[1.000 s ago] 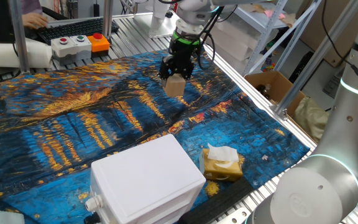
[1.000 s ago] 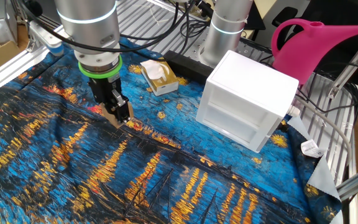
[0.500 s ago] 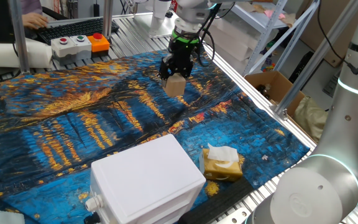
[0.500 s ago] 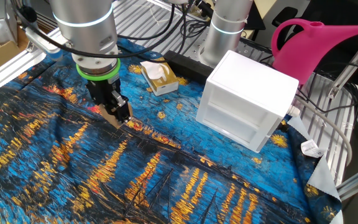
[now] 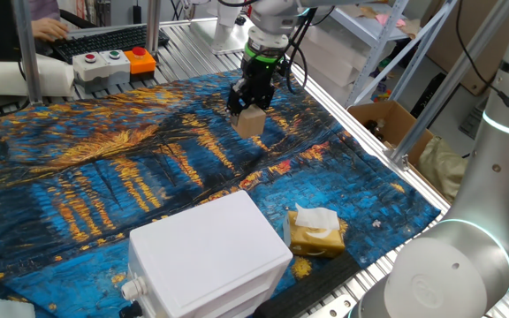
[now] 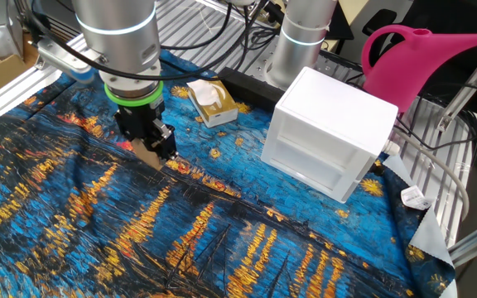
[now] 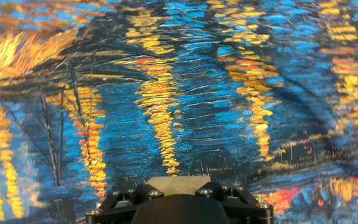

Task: Pick up the small block on the left and move it to the right

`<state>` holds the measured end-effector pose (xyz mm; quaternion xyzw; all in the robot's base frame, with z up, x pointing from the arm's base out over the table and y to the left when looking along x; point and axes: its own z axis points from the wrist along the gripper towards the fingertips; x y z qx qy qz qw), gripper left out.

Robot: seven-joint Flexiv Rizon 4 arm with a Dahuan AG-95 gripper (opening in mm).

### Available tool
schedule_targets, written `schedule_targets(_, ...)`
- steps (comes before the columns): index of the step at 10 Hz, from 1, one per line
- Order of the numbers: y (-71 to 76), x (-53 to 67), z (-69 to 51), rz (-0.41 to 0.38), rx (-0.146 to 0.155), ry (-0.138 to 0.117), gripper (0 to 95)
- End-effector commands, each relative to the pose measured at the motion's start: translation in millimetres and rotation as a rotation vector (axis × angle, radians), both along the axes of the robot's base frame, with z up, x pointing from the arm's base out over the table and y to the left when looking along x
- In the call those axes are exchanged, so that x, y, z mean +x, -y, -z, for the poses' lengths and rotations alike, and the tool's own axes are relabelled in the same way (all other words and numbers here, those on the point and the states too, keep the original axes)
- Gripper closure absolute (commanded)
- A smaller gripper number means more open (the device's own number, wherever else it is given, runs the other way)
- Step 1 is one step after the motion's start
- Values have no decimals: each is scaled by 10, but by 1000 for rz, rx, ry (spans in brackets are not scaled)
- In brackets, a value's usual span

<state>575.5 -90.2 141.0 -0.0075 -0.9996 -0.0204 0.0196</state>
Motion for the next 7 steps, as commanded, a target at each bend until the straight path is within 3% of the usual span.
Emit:
schedule_targets(1,2,-10,2,-25,-3,2,950)
schedule_targets(7,0,-9,5,-43,-1,6,950)
